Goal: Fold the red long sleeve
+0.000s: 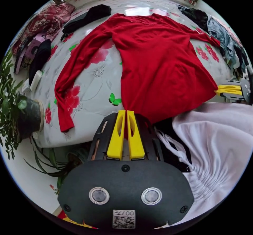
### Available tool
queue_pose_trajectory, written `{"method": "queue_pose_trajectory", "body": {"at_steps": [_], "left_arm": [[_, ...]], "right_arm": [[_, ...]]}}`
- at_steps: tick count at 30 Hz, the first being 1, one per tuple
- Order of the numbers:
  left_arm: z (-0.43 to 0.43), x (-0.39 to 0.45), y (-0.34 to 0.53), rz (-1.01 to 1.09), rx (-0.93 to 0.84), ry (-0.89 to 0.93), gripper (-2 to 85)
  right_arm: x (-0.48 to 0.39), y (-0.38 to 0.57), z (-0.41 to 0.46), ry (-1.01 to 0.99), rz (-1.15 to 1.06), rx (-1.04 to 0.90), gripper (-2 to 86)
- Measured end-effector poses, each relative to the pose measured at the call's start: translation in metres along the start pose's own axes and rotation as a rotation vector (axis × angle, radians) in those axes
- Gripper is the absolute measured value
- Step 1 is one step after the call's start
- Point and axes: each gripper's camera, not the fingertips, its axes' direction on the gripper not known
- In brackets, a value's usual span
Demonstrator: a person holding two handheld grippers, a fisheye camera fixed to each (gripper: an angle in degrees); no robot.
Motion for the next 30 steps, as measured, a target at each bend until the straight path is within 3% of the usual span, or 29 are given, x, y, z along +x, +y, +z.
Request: {"method": "queue_pose_trajectory", "body": {"at_steps": [5,7,12,16,18,20,22,25,30], "left_arm": [[0.005,-0.031,0.019,-0.045,0.068,0.138,2.3],[-0.001,-0.039,0.026,-0.052,0.081,0.077,4.8],[-0.016,-0.102,0.059,-0.221,0.191,-0.187,7.8],[0.014,-0.135,0.053,-0.216,0.109,-0.257,10.0],[0.017,-0.145,0.059,-0.173,0.181,-0.288,7.3],[0.028,-0.155,0.057,-0.166,0.101,-0.327,0.7],[0.022,-0.163,0.063,-0.097,0.154,-0.244,-0.3],[-0.01,-0.19,0.068,-0.161,0.326,-0.008,-0.8],[-0.097,-0.222,0.06,-0.136,0.782,0.429,-1.0]], "right_arm": [[0.001,0.016,0.02,-0.086,0.122,-0.048,0.0],[0.0,0.013,0.022,-0.047,0.159,-0.063,0.1],[0.004,0.024,-0.011,0.072,0.286,0.142,-0.1],[0.012,0.016,-0.025,0.061,0.377,0.258,-0.2],[0.006,0.007,-0.034,0.039,0.374,0.328,-0.2],[-0.001,0.001,-0.038,0.043,0.351,0.353,-0.2],[-0.008,0.0,-0.04,0.071,0.34,0.369,-0.1],[-0.013,0.003,-0.043,0.106,0.336,0.379,-0.1],[-0.008,0.01,-0.06,0.126,0.34,0.428,0.9]]}}
